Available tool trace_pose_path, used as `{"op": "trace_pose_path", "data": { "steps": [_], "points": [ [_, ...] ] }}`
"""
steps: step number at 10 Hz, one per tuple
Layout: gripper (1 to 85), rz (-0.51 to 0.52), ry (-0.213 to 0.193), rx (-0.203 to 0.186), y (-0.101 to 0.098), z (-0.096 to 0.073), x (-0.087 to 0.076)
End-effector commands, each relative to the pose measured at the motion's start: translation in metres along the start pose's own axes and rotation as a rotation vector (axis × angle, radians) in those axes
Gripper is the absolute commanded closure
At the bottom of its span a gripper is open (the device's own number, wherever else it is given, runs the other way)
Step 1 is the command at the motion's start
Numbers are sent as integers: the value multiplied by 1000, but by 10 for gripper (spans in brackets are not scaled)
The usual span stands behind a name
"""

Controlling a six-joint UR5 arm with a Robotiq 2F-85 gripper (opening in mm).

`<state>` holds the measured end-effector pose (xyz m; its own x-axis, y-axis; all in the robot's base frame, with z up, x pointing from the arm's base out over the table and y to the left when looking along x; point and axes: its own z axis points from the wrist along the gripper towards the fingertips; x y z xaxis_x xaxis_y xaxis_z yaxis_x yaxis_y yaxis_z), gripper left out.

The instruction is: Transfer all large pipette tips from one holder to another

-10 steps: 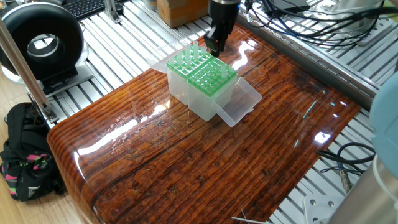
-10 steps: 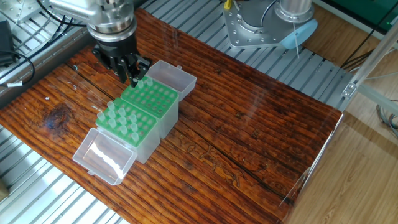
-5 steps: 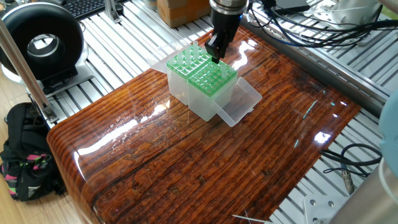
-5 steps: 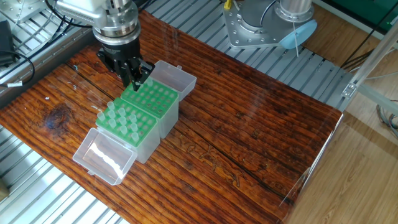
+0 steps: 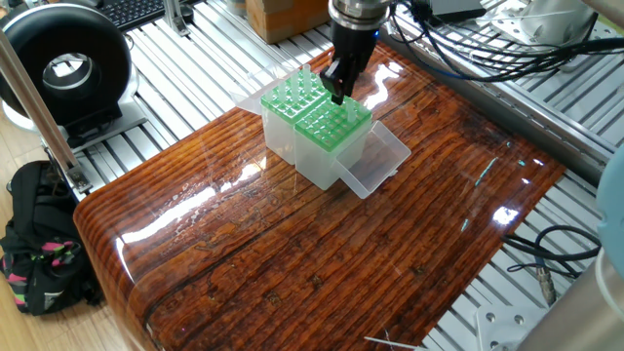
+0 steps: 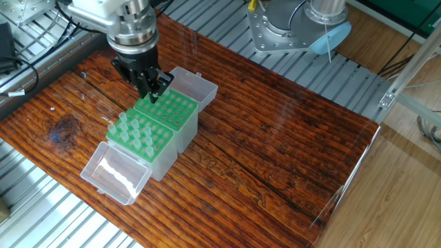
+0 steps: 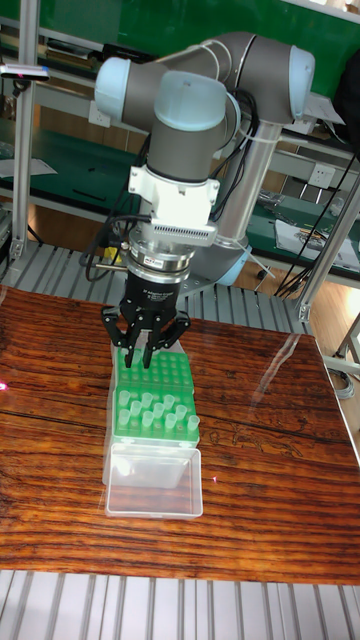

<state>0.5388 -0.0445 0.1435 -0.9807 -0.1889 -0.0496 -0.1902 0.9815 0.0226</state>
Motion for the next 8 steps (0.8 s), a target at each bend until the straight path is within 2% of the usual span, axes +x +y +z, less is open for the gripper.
{"op": "trace_pose_path", "data": {
  "steps": [1,4,8],
  "points": [
    [557,14,45,-3,1,2,12],
    [560,16,71,-7,2,1,19],
    [563,16,63,-5,2,1,17]
  ]
}}
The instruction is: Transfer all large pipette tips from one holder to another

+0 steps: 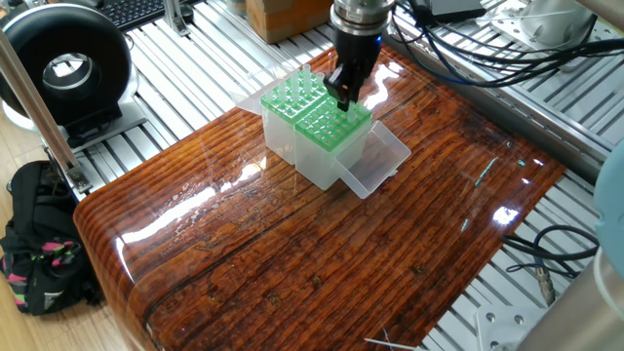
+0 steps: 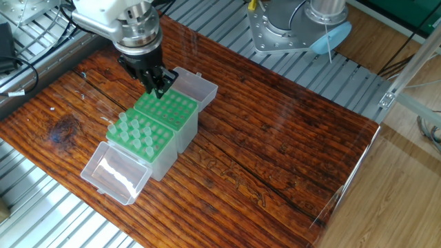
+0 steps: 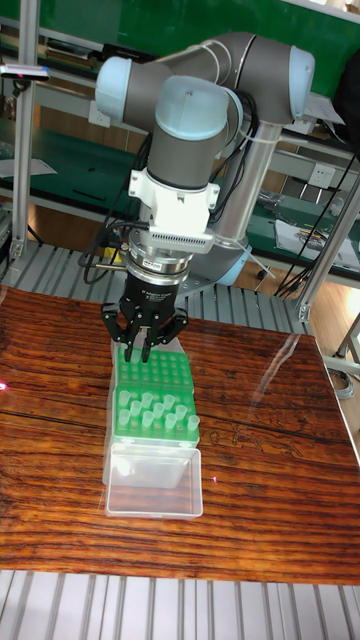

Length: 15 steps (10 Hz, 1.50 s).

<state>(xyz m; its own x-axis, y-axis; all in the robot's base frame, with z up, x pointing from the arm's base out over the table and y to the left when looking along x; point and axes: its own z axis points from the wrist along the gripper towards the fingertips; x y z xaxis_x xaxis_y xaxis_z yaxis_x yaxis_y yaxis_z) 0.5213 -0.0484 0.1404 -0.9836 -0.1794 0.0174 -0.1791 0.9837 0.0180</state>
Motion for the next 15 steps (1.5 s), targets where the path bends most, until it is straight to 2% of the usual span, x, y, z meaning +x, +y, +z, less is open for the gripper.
{"op": "trace_pose_path", "data": {
  "steps": [1,6,9,15],
  "points": [
    [570,4,-5,-10,2,-1,-1],
    [657,4,-15,-7,1,-1,-4],
    [687,8,-13,5,1,-7,-5],
    [697,6,0,11,2,-23,-3]
  ]
}}
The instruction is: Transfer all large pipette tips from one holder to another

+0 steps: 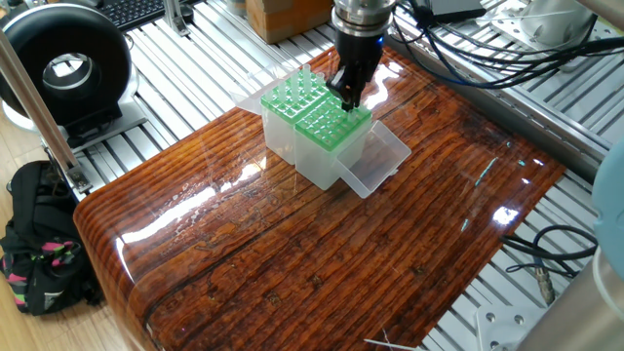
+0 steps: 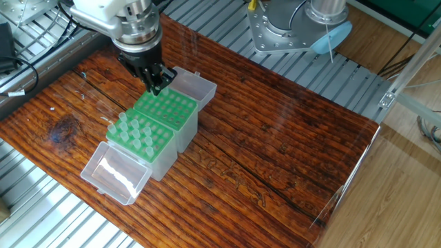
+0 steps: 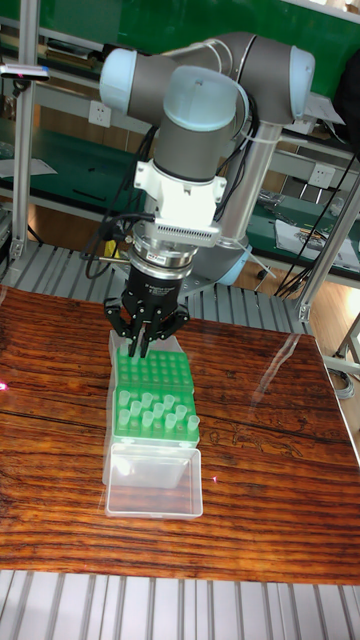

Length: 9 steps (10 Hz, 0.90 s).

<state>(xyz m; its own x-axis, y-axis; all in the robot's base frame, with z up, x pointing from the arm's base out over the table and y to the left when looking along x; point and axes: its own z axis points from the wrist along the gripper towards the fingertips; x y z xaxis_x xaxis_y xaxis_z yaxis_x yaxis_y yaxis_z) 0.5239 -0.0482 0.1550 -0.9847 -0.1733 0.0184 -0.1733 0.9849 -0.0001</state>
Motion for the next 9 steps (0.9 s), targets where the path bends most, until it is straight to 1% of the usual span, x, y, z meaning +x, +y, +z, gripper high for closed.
{"op": "trace_pose_path", "data": {
  "steps": [1,3,5,9],
  "points": [
    [697,-3,1,-7,2,-13,0],
    [697,-13,-6,8,-2,-17,-2],
    [697,-18,-7,10,-3,-23,-2],
    [700,-9,7,2,8,-42,1]
  ]
}}
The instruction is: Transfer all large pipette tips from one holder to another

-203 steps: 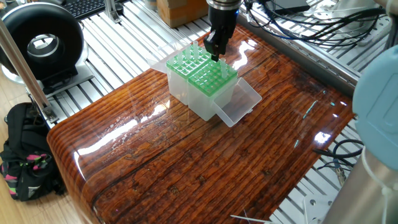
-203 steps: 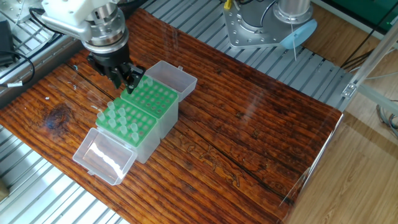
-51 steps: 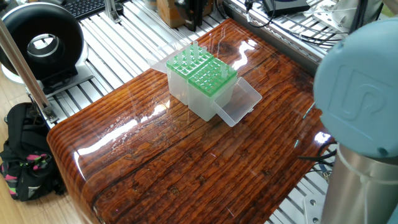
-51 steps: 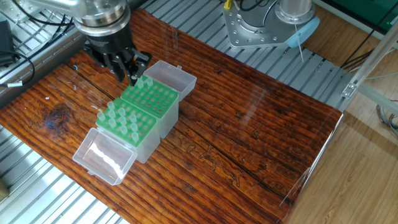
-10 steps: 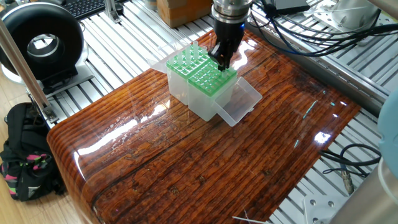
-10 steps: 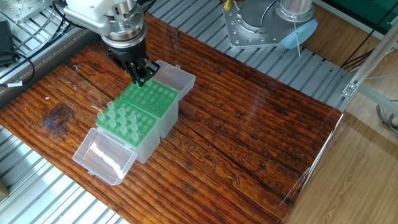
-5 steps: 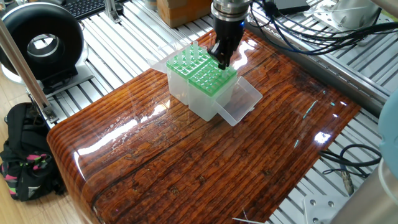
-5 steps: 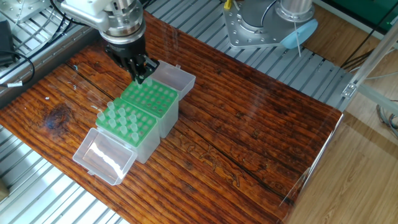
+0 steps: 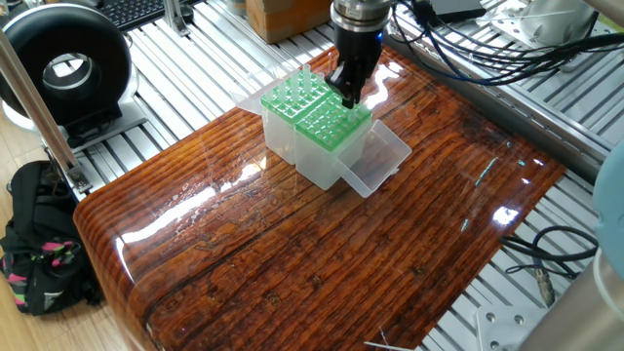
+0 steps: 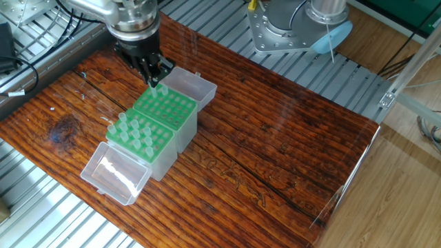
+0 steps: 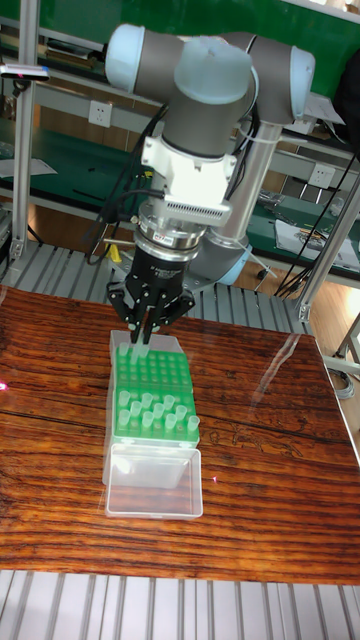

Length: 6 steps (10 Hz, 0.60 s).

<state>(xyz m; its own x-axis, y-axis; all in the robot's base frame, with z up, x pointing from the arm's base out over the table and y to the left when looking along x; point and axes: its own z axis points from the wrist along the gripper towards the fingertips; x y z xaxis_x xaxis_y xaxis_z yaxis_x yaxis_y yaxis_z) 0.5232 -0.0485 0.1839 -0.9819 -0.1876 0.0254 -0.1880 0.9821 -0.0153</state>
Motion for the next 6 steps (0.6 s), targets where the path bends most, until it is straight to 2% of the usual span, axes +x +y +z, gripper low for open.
{"op": "trace_pose_path", "data": {
  "steps": [1,6],
  "points": [
    [700,6,0,-16,10,-16,0],
    [700,-2,13,-30,9,-36,-2]
  ]
}}
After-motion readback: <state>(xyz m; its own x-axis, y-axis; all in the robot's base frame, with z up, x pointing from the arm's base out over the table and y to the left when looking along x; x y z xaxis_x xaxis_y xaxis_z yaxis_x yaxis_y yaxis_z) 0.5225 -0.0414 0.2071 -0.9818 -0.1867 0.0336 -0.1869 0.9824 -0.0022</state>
